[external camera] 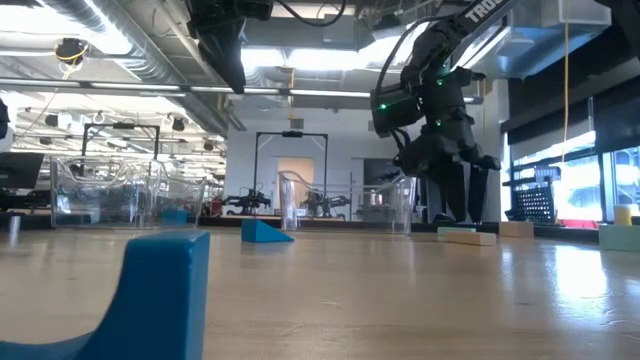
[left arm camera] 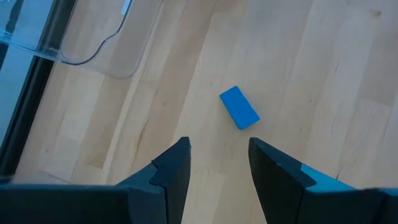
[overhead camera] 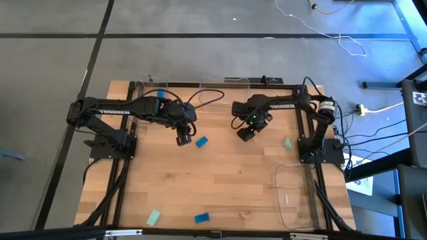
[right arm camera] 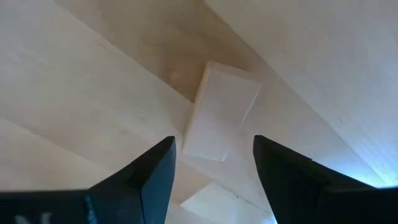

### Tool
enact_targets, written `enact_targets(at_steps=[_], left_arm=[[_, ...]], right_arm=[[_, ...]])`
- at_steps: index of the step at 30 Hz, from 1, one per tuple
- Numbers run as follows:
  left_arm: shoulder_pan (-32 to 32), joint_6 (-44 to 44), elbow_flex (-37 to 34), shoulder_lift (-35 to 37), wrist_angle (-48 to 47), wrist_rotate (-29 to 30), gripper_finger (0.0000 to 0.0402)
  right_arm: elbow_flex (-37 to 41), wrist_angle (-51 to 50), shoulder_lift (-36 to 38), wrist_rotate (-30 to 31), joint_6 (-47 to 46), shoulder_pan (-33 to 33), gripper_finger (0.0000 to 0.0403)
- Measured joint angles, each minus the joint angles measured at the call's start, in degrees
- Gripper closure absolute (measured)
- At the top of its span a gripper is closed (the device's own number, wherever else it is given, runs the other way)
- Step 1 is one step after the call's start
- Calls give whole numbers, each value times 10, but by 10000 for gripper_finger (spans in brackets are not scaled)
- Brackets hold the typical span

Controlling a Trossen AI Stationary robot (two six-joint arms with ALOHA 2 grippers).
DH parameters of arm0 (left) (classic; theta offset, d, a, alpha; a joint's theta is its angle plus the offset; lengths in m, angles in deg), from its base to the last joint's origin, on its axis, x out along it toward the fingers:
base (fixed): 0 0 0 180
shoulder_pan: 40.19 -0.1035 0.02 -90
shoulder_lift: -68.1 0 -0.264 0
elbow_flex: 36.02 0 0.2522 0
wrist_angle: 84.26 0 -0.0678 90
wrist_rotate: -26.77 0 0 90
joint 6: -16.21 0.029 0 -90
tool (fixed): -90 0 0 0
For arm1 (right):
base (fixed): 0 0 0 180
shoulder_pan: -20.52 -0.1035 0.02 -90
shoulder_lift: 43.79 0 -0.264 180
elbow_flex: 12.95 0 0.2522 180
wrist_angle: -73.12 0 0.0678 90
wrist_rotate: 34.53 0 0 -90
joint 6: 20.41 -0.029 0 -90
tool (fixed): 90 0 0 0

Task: Sort & place blocks by color
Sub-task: Put the middle brown block into the top middle transparent bin

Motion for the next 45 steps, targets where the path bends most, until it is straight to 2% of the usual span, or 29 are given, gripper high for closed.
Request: enact_targets(at_steps=[7, 17, 22, 27, 38, 45], left_arm=[[0, 0, 0, 0, 0, 0, 248], [0, 2, 0, 0, 0, -1, 248], [2, 57, 0, 0, 0, -31, 248], [6, 71, 0, 0, 0, -39, 248], [6, 71, 0, 0, 0, -39, 248], [6, 71, 0, 0, 0, -39, 248]], right_arm=[[0, 9, 0, 30, -11, -1, 186], [1, 33, 0, 23, -30, -3, 186], [1, 32, 0, 22, -45, -3, 186], [1, 32, 0, 21, -53, -3, 186], [1, 29, 0, 25, -73, -3, 186], [67, 88, 0, 19, -89, -5, 186]])
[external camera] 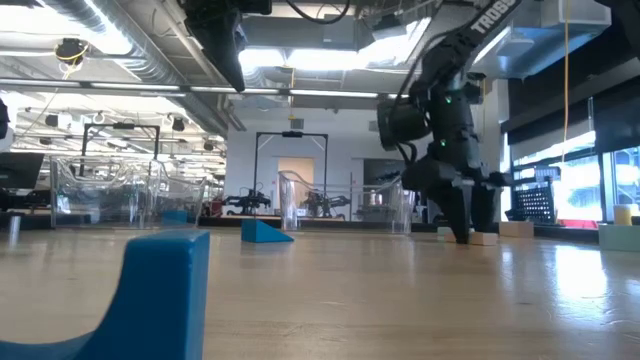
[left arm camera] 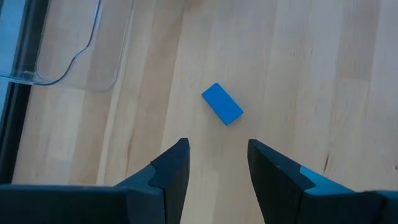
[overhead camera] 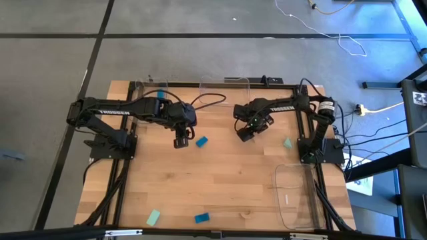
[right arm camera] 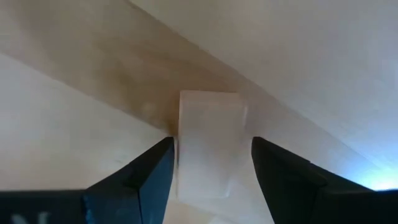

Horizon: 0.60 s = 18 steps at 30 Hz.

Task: Sort & place blocks by color
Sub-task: Put the middle brown block into the top middle transparent bin

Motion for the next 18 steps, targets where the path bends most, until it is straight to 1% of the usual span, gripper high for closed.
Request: enact_targets(at_steps=[2, 5, 9, 11, 14, 18], left_arm=[[0, 0, 0, 0, 0, 0, 248], [0, 0, 0, 0, 0, 0, 248], [0, 0, 0, 0, 1, 0, 248], [0, 0, 0, 0, 2, 0, 248], [0, 0, 0, 0, 2, 0, 248], [0, 0, 0, 0, 2, 0, 248]], right_arm=[[18, 23, 4, -9, -1, 1, 186], [35, 39, 6, -4, -2, 0, 186], [39, 42, 6, 6, 2, 0, 188], [39, 43, 6, 7, 9, 0, 195], [36, 42, 4, 8, 16, 0, 222], [30, 39, 3, 10, 32, 0, 275]])
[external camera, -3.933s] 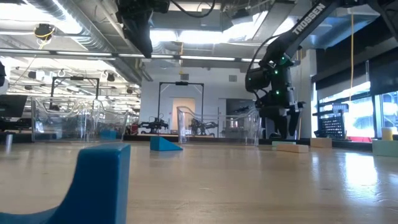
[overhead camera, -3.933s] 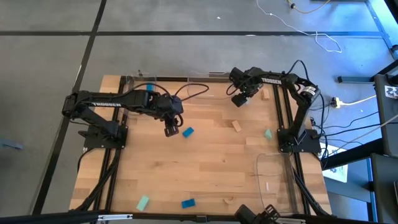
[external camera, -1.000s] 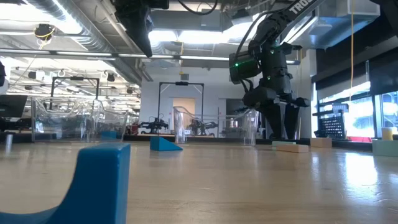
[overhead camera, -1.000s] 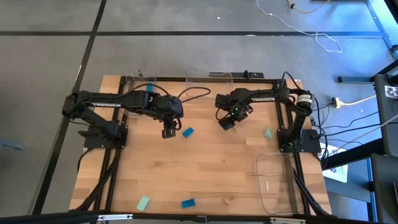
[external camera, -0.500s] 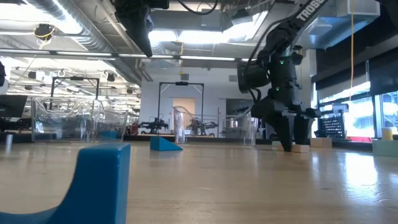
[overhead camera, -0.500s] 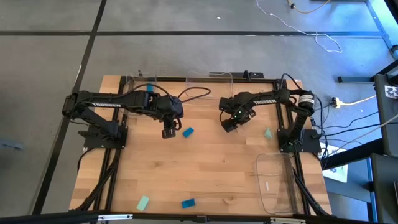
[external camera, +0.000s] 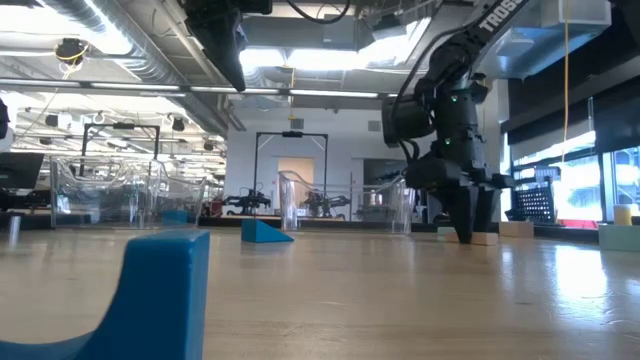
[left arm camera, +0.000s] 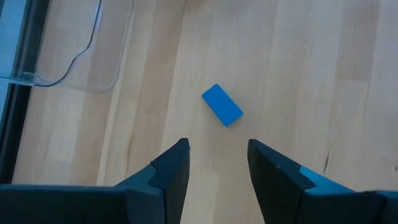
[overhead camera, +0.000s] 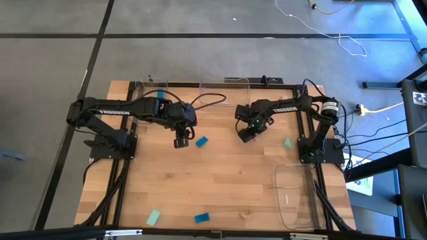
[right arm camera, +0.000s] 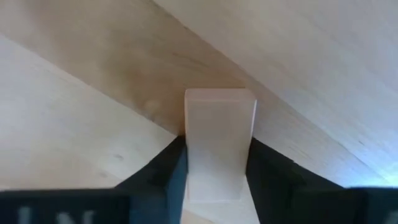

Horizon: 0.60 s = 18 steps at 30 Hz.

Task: Sort & place blocks by color
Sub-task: Put the middle brown block into the top middle transparent bin

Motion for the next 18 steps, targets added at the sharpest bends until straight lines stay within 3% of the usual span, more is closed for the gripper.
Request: enact_targets(at_steps=[12, 18], left_arm=[[0, 0, 0, 0, 0, 0, 248], [0, 0, 0, 0, 0, 0, 248]], right_arm=[[-3, -5, 25, 3, 48, 0, 274], [-64, -46, 54, 6, 62, 0, 274]])
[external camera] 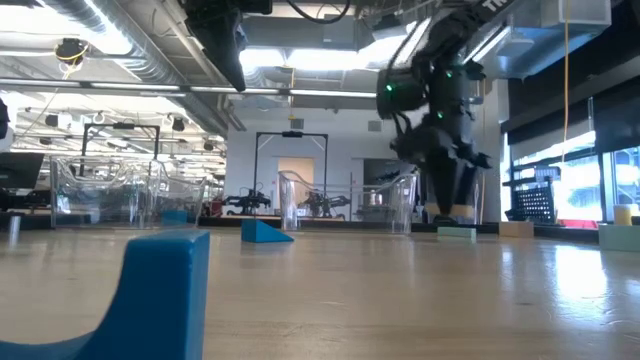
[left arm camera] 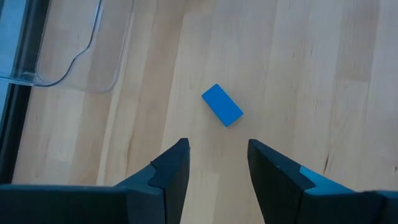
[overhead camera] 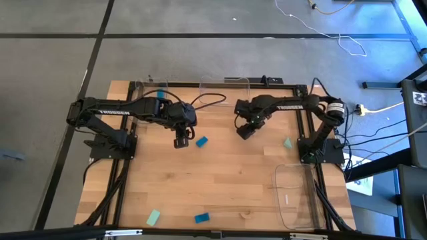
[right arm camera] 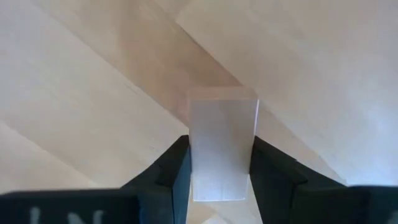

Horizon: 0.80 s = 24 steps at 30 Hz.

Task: Sort & place blocks by color
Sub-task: Put the middle brown block into the top middle transparent bin

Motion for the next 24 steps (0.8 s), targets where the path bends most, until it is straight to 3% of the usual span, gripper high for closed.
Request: enact_targets(at_steps=[6, 13, 24], left_arm=[[0, 0, 0, 0, 0, 0, 248], [-1, 0, 0, 0, 0, 12, 248], [-1, 0, 0, 0, 13, 13, 248]], right_arm=[[-111, -58, 4, 21, 29, -1, 274], [-233, -38, 5, 66, 59, 28, 274], [-253, 51, -37, 74, 106, 118, 274]])
